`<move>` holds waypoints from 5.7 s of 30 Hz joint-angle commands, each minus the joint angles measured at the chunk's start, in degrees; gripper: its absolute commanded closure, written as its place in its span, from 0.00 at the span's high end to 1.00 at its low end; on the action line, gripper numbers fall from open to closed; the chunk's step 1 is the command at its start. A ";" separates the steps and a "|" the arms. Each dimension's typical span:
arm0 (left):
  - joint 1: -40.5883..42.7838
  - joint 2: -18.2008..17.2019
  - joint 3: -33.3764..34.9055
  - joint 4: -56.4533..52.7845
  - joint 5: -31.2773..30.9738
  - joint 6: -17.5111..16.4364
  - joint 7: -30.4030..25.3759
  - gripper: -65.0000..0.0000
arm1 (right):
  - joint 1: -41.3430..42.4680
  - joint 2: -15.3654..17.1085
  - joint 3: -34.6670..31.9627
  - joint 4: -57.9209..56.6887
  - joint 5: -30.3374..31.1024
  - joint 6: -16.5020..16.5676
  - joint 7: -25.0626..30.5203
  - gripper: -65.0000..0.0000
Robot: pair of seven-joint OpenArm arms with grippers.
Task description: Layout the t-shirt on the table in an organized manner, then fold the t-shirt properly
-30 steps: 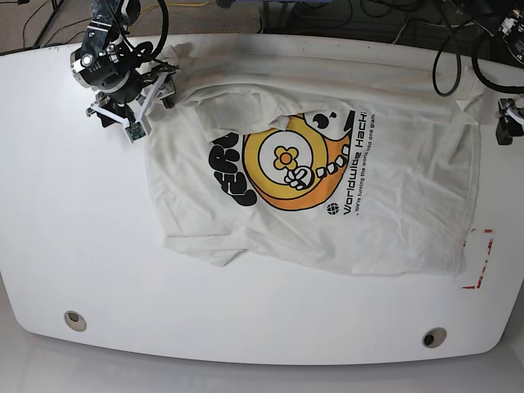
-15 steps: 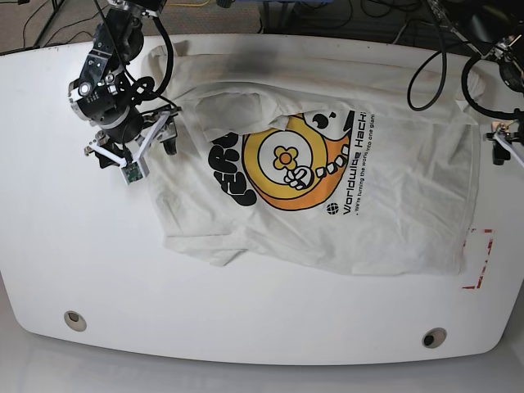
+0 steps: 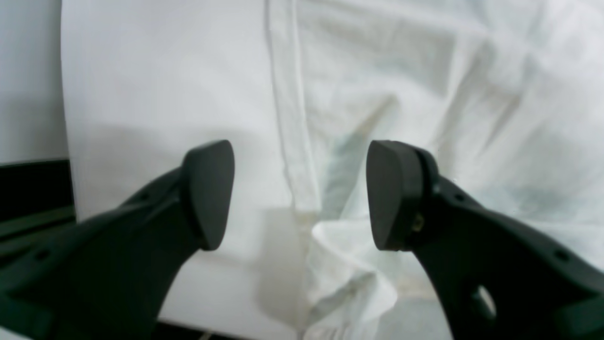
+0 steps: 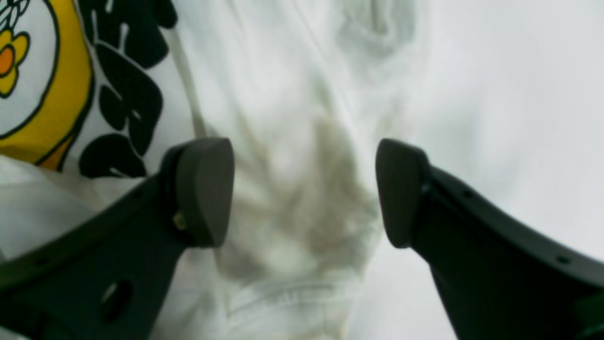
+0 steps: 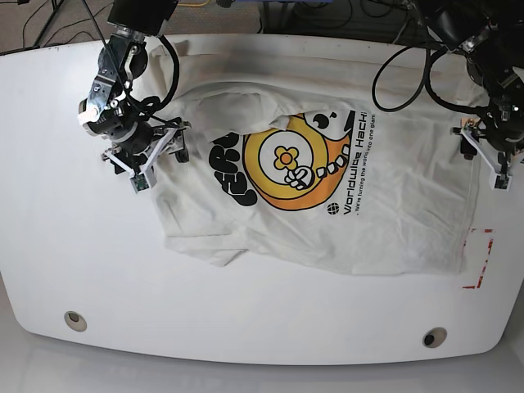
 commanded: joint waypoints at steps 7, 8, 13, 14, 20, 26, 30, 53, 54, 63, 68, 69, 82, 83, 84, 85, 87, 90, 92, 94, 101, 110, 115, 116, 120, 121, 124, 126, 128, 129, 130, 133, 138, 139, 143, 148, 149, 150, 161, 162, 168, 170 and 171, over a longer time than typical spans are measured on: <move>0.14 -1.09 -0.30 0.84 -0.35 0.12 -1.05 0.63 | 2.12 3.69 -0.01 -7.98 0.25 -0.05 4.91 0.52; 0.14 -1.09 -0.30 0.84 -0.35 0.12 -1.05 0.63 | 2.21 4.22 -0.10 -9.30 0.25 -0.05 5.79 0.45; 0.14 -1.53 -0.30 0.84 -0.35 0.12 -1.05 0.63 | 5.03 5.80 -0.10 -15.98 0.25 -0.05 8.43 0.19; 0.14 -1.62 -0.30 0.84 -0.35 0.12 -1.05 0.63 | 5.82 6.60 -0.10 -17.65 0.25 -0.05 8.78 0.15; 0.14 -1.62 0.14 0.84 -0.35 0.12 -1.05 0.63 | 10.74 10.46 -0.28 -25.83 0.25 -0.05 12.03 0.16; -0.29 -1.62 0.32 0.84 -0.35 0.12 -1.05 0.63 | 16.54 14.24 -0.37 -32.16 0.25 -0.05 13.17 0.16; -0.29 -1.62 2.34 0.84 -0.35 0.12 -1.05 0.63 | 20.32 17.14 -1.07 -35.23 0.25 -0.05 13.26 0.16; -3.20 1.37 7.96 1.10 -0.17 0.12 -1.22 0.63 | 26.83 22.60 -12.59 -38.57 0.25 -0.05 19.42 0.45; -3.55 1.54 7.96 1.10 -0.08 0.12 -1.22 0.63 | 26.56 22.60 -12.59 -37.61 0.34 -0.05 19.33 0.50; -6.71 3.92 7.96 0.22 -0.08 0.12 -1.49 0.63 | 19.44 21.36 -7.49 -25.12 0.43 -0.05 13.35 0.70; -9.70 4.62 7.96 -6.02 -0.08 0.12 -4.39 0.63 | 16.37 18.55 -3.97 -21.87 0.25 -0.05 12.30 0.69; -10.14 4.62 7.96 -7.87 -0.08 0.12 -5.79 0.63 | 15.49 18.11 -3.62 -21.34 0.25 -0.05 12.12 0.67; -10.58 2.42 14.12 -22.64 -0.08 2.01 -18.54 0.63 | 10.30 15.12 -3.00 -19.85 0.25 -0.05 11.15 0.30; -10.67 2.25 14.21 -23.60 -0.08 2.10 -18.98 0.63 | 10.30 15.03 -3.00 -20.46 0.25 -0.05 11.15 0.29; -10.76 2.07 14.21 -24.75 -0.08 2.36 -19.33 0.63 | 10.30 15.03 -3.00 -20.99 0.25 -0.05 11.24 0.28; -10.84 1.90 14.21 -26.15 -0.08 2.45 -19.60 0.63 | 10.65 15.12 -3.00 -22.05 0.25 -0.05 11.33 0.27; -11.02 1.72 14.21 -28.18 -0.08 2.89 -19.77 0.63 | 11.18 15.39 -3.09 -24.16 0.25 -0.05 12.56 0.28; -11.64 0.40 14.21 -29.85 -0.08 3.15 -19.77 0.63 | 12.94 15.91 -3.09 -27.50 0.07 -0.05 15.37 0.27; -11.72 -0.04 14.21 -30.90 -0.08 3.15 -19.77 0.63 | 13.90 16.97 -3.27 -30.40 -0.45 -0.05 16.60 0.27; -11.81 -0.21 14.21 -31.60 -0.17 3.15 -19.77 0.63 | 15.93 17.50 -3.44 -33.65 -1.51 -0.05 17.57 0.27; -11.90 -0.21 14.21 -31.52 -0.17 3.15 -19.86 0.63 | 22.78 18.29 -3.44 -43.85 -5.55 -0.05 23.46 0.27; -13.75 0.14 14.29 -31.25 -0.26 2.80 -19.60 0.63 | 26.56 18.90 -3.44 -43.15 -7.66 -0.05 23.37 0.28; -13.83 0.23 14.29 -28.62 -0.35 2.71 -19.51 0.63 | 26.21 18.64 -3.44 -32.86 -7.57 -0.05 15.20 0.45; -13.83 0.23 14.29 -28.00 -0.35 2.71 -19.51 0.63 | 26.04 18.38 -3.44 -30.57 -7.57 -0.05 13.26 0.50; -13.39 0.23 14.29 -25.27 -0.44 2.71 -19.24 0.63 | 22.87 15.56 -3.18 -19.50 -7.57 -0.05 5.35 0.69; -13.39 0.23 14.29 -24.84 -0.44 2.71 -18.89 0.63 | 22.17 14.95 -3.18 -16.86 -7.57 -0.05 3.86 0.72; -13.31 0.23 14.29 -22.90 -0.52 2.71 -16.96 0.63 | 18.56 12.66 -3.44 -8.16 -7.57 -0.05 -0.98 0.76; -13.22 0.23 14.21 -21.14 -0.52 2.71 -15.99 0.63 | 16.10 10.29 -3.44 -2.44 -7.57 -0.05 -3.79 0.75; -13.22 0.23 14.12 -19.65 -0.52 2.71 -15.55 0.63 | 13.90 8.35 -3.44 1.69 -7.57 -0.05 -5.64 0.75; -13.13 0.23 14.12 -19.03 -0.52 2.71 -15.29 0.63 | 12.76 7.47 -3.44 3.54 -7.57 -0.05 -6.34 0.75; -12.87 0.23 14.12 -18.15 -0.52 2.71 -15.11 0.63 | 11.35 6.16 -3.44 5.38 -7.57 -0.05 -6.96 0.75; -11.72 0.23 14.03 -15.25 -0.52 2.71 -14.94 0.63 | 7.93 2.99 -3.44 8.02 -7.75 -0.05 -7.05 0.75; -10.32 0.05 14.03 -11.30 -0.52 2.71 -14.94 0.63 | 5.90 0.97 -3.44 7.05 -7.57 -0.05 -6.17 0.75; -10.05 0.05 14.03 -10.68 -0.44 2.71 -14.94 0.63 | 5.64 0.62 -3.44 6.70 -7.57 -0.05 -5.64 0.75; -9.09 0.05 14.03 -8.92 -0.44 2.71 -14.85 0.63 | 5.20 -0.26 -3.44 4.50 -7.75 -0.05 -3.00 0.75; -8.38 0.14 14.12 -8.04 -0.44 2.62 -14.85 0.63 | 6.43 -0.35 -3.53 -0.60 -7.66 -0.05 0.43 0.75; -8.38 0.05 14.12 -8.04 -0.44 2.62 -14.85 0.63 | 6.96 -0.35 -3.44 -2.09 -7.57 -0.05 0.95 0.75; -8.38 -0.04 14.12 -8.04 -0.44 2.62 -14.85 0.63 | 7.14 -0.35 -3.44 -2.79 -7.57 -0.05 1.13 0.75; -8.29 -0.13 14.12 -7.96 -0.44 2.62 -14.85 0.63 | 8.45 0.00 -3.36 -9.48 -7.57 -0.05 6.84 0.75; -8.29 -0.13 14.12 -7.96 -0.44 2.62 -14.85 0.63 | 8.45 0.00 -3.36 -9.48 -7.57 -0.05 6.93 0.75; -8.29 -0.04 14.12 -8.04 -0.44 2.62 -14.85 0.63 | 8.37 0.00 -3.36 -9.56 -7.57 -0.05 7.02 0.54; -8.29 0.05 14.12 -8.13 -0.35 2.62 -14.85 0.63 | 8.28 0.00 -3.36 -9.56 -7.57 -0.05 7.11 0.42; -8.29 0.05 14.12 -8.13 -0.35 2.62 -14.85 0.63 | 8.28 0.00 -3.44 -9.56 -7.57 -0.05 7.11 0.37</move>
